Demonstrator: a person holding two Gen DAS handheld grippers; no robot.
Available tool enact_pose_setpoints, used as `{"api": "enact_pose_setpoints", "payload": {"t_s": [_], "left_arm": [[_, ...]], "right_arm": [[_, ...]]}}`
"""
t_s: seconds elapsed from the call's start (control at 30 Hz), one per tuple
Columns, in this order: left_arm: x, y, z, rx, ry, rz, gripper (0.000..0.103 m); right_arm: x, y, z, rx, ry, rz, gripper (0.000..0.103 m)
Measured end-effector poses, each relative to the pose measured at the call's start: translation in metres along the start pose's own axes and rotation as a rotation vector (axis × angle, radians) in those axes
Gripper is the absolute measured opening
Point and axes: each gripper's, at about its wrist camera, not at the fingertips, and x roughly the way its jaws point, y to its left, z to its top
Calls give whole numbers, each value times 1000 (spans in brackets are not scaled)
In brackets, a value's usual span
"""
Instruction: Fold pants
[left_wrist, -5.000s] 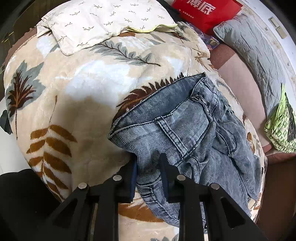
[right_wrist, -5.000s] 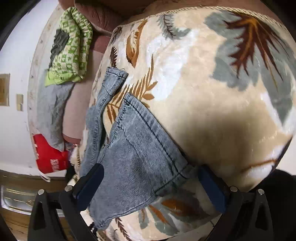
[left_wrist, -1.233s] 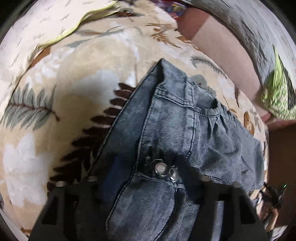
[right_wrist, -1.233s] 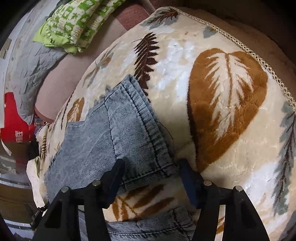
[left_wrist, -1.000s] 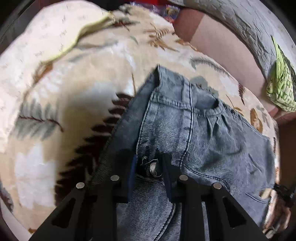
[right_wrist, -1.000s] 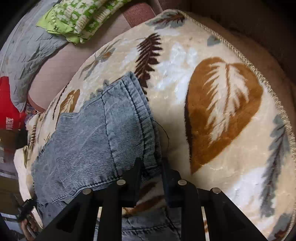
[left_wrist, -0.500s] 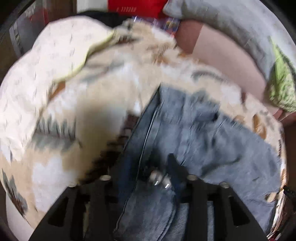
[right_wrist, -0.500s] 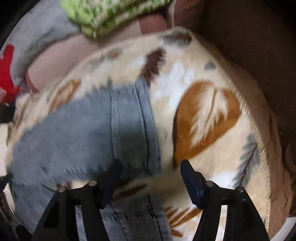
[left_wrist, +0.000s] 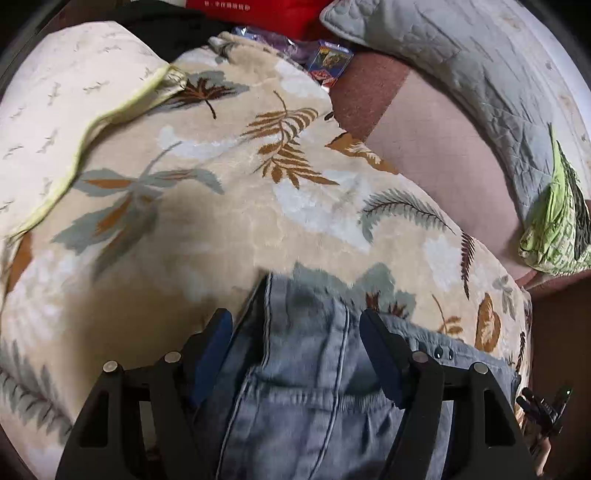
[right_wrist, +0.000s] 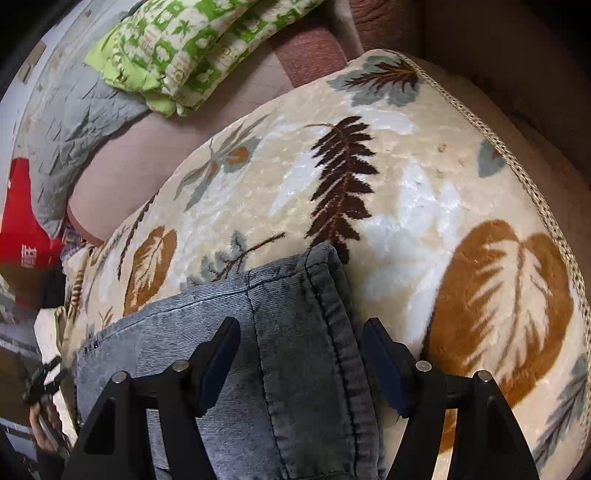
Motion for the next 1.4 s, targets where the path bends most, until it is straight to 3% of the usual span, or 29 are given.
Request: {"api": "enact_pose_setpoints", "payload": {"t_s": [0.07, 0.13, 0.47, 0.5, 0.53, 0.57, 0.63, 0.7, 1.0, 1.1, 1.17, 1.2, 1.23, 1.4], "left_arm": [[7, 1, 1, -9, 13, -9, 62], [12, -4, 2, 6, 19, -21, 41], [30, -8, 3, 23, 33, 12, 42], [30, -9, 3, 30, 26, 20, 28], [31, -12, 3, 57, 22, 39, 0], [32, -15, 3, 76, 26, 49, 0], [31, -21, 2, 98, 30, 59, 0], [26, -27, 2, 105, 6, 62, 0], [-33, -38, 4, 94, -74, -77, 0], [-39, -21, 9, 11, -73, -88, 0], [-28, -8, 9, -19, -15, -89, 22], [-23, -3, 8, -33, 13, -84, 49], [-14, 4, 7, -56, 36, -73, 62], [12, 13, 11, -98, 53, -66, 62]], "right_arm": [[2, -1, 5, -2, -3, 5, 72], [1, -2, 10, 0, -10, 7, 72], [14, 3, 25, -1, -4, -1, 72], [19, 4, 27, 1, 0, -6, 72], [24, 6, 28, -7, 3, -22, 72], [29, 8, 29, -27, 1, -47, 71], [35, 13, 28, -61, -3, -77, 35], [35, 14, 27, -58, -3, -89, 18], [-29, 36, 23, -101, -131, -43, 15], [-35, 38, 20, -102, -133, -34, 15], [-29, 33, 17, -71, -116, -26, 15], [-25, 30, 17, -60, -109, -22, 15], [-20, 29, 17, -54, -101, -21, 15], [-3, 23, 18, -29, -79, -13, 19]]}}
